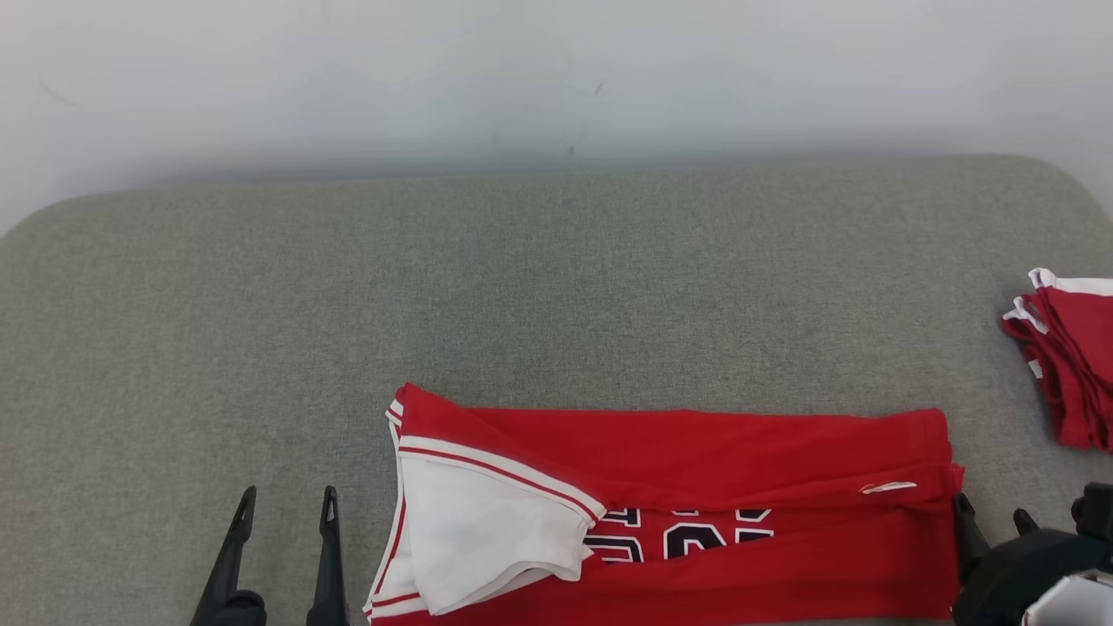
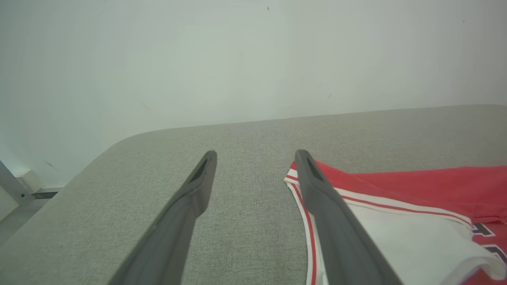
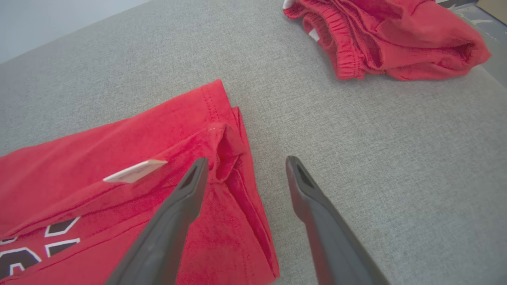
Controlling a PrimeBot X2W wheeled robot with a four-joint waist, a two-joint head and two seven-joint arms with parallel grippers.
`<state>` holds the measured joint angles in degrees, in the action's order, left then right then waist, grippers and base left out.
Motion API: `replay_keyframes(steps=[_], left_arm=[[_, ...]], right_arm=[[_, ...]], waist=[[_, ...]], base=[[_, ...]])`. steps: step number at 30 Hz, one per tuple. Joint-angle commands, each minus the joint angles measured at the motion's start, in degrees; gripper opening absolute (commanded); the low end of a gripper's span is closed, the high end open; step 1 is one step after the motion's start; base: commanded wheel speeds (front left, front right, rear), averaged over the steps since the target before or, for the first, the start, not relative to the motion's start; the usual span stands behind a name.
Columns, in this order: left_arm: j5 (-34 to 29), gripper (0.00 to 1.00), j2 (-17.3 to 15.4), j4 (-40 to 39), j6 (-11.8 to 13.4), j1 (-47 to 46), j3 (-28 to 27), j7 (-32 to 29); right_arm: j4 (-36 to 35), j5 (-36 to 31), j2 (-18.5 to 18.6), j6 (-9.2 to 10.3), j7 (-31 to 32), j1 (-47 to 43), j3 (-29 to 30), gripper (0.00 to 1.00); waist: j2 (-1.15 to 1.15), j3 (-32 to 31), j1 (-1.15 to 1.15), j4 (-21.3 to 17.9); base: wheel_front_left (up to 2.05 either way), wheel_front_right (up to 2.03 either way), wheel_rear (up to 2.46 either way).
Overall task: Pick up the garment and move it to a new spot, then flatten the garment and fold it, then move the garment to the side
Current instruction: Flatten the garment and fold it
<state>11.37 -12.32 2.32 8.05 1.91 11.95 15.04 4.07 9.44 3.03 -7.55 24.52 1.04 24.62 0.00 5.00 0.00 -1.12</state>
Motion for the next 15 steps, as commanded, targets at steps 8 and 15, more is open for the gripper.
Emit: replay_keyframes(steps=[8,15], left_arm=[[-4.4,1.00,0.5,1.5,-0.6,-1.3,-1.1,0.2],[-6.8,1.00,0.4,3.3,-0.4,-2.0,-1.2,0.2]], right_arm=[[4.1,-3.9,-0.3,0.13,3.5,5.4,0.8,1.00],[8.0,-7.0,-0.2,0.13,7.0,7.5,2.8,1.00]], waist=[[0.00,2.2,0.00,0.8],[0.00,3.5,0.00,1.9]], base=[[0.00,0.00,0.00],[0.00,0.00,0.00]])
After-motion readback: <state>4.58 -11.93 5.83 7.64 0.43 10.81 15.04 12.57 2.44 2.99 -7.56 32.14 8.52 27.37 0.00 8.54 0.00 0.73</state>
